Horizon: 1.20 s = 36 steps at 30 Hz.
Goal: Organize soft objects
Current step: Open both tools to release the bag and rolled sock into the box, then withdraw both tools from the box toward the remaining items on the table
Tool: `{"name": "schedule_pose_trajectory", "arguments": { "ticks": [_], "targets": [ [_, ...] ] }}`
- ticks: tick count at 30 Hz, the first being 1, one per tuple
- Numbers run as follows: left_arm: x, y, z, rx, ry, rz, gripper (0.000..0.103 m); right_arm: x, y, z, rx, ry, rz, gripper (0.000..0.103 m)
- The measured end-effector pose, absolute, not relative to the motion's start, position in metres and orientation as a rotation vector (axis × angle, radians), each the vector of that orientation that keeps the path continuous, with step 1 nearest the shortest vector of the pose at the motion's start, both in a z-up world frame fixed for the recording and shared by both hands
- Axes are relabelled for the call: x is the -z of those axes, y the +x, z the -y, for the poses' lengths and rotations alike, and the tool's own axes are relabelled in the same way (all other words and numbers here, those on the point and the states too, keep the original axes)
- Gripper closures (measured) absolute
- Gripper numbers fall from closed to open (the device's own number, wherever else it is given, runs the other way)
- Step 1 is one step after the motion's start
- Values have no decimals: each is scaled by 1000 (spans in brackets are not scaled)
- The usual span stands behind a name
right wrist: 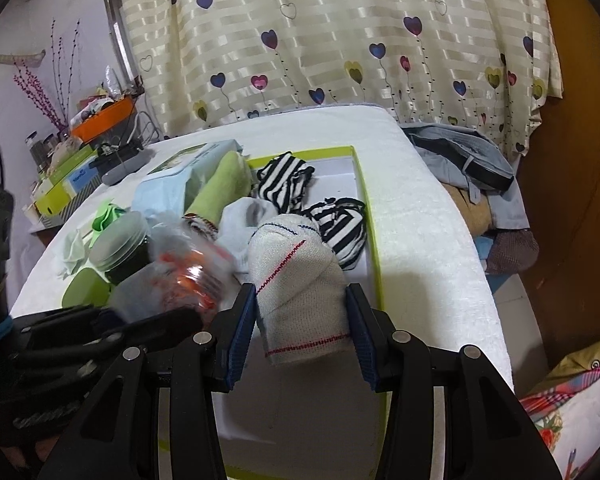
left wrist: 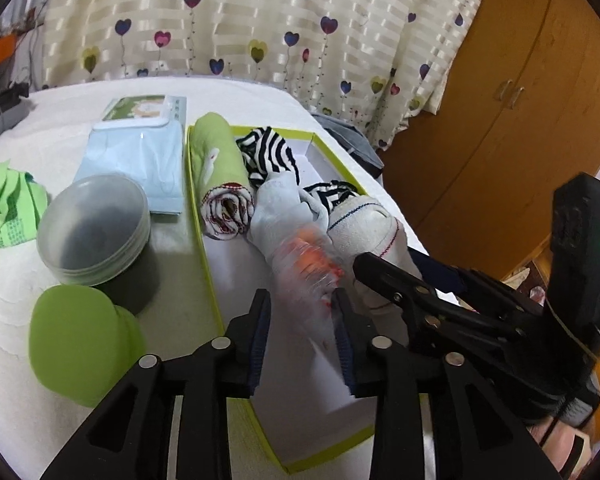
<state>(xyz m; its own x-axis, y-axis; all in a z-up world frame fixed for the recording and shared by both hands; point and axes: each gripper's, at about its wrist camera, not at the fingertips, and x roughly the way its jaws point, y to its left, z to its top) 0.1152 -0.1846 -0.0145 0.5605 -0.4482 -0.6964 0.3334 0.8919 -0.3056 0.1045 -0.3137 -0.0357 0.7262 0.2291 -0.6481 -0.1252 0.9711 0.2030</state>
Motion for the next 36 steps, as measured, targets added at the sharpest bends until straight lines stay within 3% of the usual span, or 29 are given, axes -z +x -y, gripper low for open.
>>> {"name": "schedule_pose_trajectory", "arguments": {
  "ticks": [30,36],
  "targets": [
    [-26,53,152,461,-139,-715,70,-1,42,295,-181,82,-635,55],
    [-26,39,137,437,-140,-700,70,-8,28,285,-190,81,-604,47]
  ]
}}
